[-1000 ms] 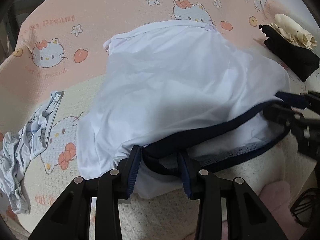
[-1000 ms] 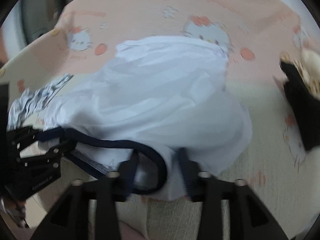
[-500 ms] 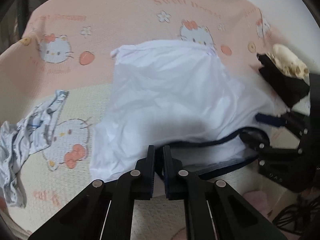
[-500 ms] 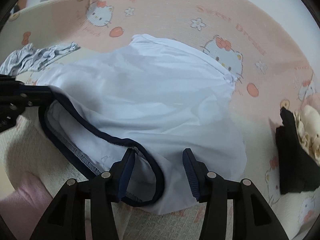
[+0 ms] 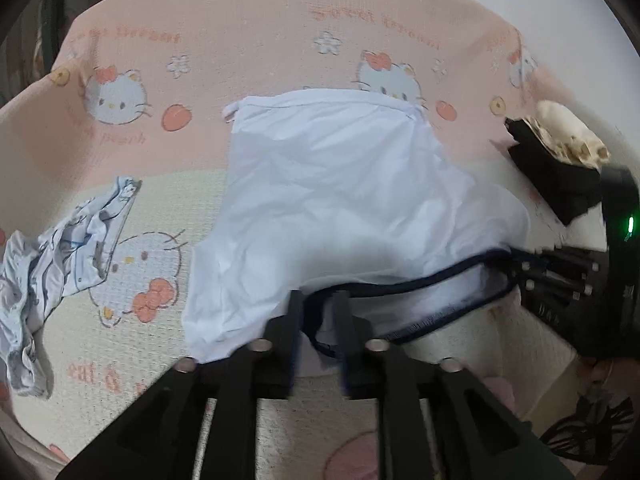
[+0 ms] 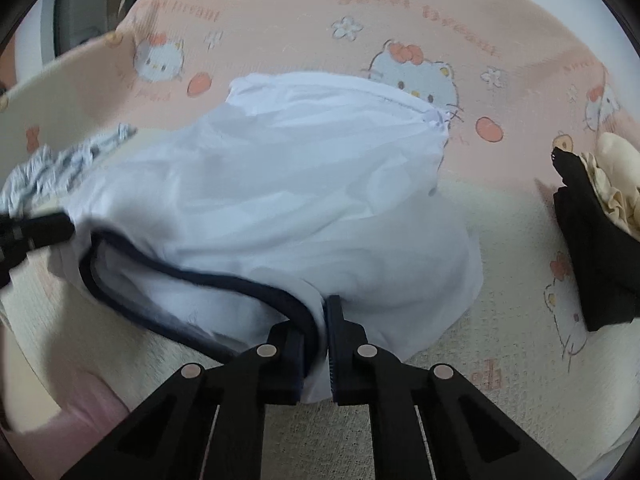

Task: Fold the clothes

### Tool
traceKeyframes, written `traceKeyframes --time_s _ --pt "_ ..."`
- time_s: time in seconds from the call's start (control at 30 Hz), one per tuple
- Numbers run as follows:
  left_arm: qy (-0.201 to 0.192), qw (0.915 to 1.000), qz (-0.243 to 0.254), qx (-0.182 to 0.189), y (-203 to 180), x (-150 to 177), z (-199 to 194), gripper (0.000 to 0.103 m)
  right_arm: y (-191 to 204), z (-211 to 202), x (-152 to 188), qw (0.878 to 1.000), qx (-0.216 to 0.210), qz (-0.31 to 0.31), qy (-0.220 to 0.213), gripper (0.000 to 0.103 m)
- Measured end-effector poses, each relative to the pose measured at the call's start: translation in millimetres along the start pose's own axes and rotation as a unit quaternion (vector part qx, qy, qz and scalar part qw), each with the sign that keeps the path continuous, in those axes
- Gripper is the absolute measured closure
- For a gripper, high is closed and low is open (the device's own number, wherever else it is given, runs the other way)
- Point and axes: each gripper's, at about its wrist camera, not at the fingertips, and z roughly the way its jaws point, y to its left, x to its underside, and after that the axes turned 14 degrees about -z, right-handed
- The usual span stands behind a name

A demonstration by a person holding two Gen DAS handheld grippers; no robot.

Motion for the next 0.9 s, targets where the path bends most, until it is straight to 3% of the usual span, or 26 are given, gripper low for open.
traceKeyframes --time_s 0.07,0.13,0.27,0.43,0.57,0.63,0.77,0.9 --pt "0.000 0.9999 0.011 0.004 -5.2 1.9 -0.3 0.055 -5.9 -4.4 -3.7 1.000 -0.013 0.018 -0.007 0.097" --pt "0.000 0.9998 0.018 0.004 -9.7 4.4 2.1 0.054 -12.9 -8.2 -7.0 0.999 -0.033 0.038 -0.009 0.097" --pt "0.013 0.9995 0.028 -0.007 -12.6 6.1 16.8 0.054 -18.7 -18.6 -8.4 0.998 -0.029 0.048 -0.013 0.097" --pt "0.038 0.9991 -0.001 -0.019 -3.6 3.8 38.3 0.055 -21.2 -22.4 -2.5 0.998 -0.028 0.057 -0.008 0.097" --pt "0.035 0.9992 -0.017 -0.010 0.7 4.4 40.5 0.055 -21.4 -24.0 -0.3 0.997 -0.032 0.068 -0.008 0.097" --pt "0.034 0.9993 -0.001 -0.018 -2.1 8.1 41.1 0.058 -22.4 -28.1 -2.6 0.997 -0.030 0.070 -0.015 0.097" --pt "0.027 0.9981 0.030 -0.046 -8.2 15.3 38.1 0.089 -25.3 -39.0 -9.0 0.996 -0.025 0.076 -0.031 0.097" --pt "0.017 0.9979 0.037 -0.051 -6.0 17.3 26.7 0.090 -25.2 -42.5 -11.4 0.997 -0.014 0.069 -0.029 0.097"
